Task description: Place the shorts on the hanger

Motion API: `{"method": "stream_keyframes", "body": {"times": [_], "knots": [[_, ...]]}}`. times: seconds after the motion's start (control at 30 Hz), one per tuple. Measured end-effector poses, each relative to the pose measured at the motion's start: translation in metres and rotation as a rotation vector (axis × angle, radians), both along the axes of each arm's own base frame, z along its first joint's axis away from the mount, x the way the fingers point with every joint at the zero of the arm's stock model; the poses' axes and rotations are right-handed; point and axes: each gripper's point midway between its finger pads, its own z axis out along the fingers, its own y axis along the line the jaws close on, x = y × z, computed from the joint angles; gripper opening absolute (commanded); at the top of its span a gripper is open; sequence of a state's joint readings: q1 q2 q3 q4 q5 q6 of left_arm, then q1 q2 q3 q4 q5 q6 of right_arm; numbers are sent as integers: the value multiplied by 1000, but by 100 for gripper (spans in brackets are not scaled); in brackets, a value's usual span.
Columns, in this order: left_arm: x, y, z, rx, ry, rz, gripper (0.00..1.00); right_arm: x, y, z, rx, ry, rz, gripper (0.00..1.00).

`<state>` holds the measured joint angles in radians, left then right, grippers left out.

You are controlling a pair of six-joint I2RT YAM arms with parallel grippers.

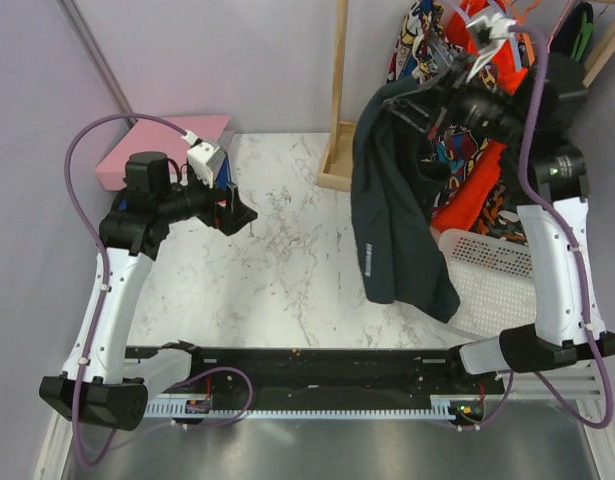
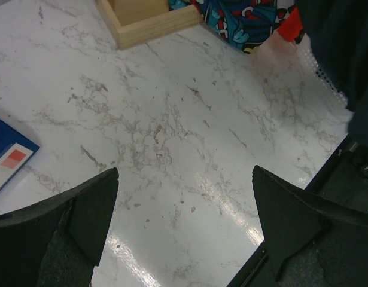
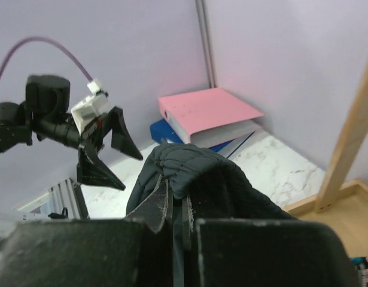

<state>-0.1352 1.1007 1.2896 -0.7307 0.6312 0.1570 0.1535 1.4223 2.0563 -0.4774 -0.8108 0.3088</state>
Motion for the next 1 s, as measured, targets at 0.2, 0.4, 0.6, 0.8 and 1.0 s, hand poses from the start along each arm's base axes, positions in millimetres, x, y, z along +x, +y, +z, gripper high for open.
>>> {"method": "stream_keyframes", "body": {"times": [0.2, 0.4, 0.6, 0.8, 1.0], "knots": [[-12, -8, 20, -39, -54, -60, 99, -30, 52, -89, -125, 90, 67, 0], [-32, -12, -7, -26, -62, -145, 97, -56, 109, -225, -335, 296, 171, 0], [-41, -10, -54, 30, -30, -210, 95, -60, 183, -333, -537, 447, 259, 72], [-60, -3, -86, 109, -85, -264, 94, -73, 231, -366, -604, 474, 341, 86], [-53, 2, -110, 178, -76, -294, 85, -30, 172, -351, -596, 438, 182, 77]]}}
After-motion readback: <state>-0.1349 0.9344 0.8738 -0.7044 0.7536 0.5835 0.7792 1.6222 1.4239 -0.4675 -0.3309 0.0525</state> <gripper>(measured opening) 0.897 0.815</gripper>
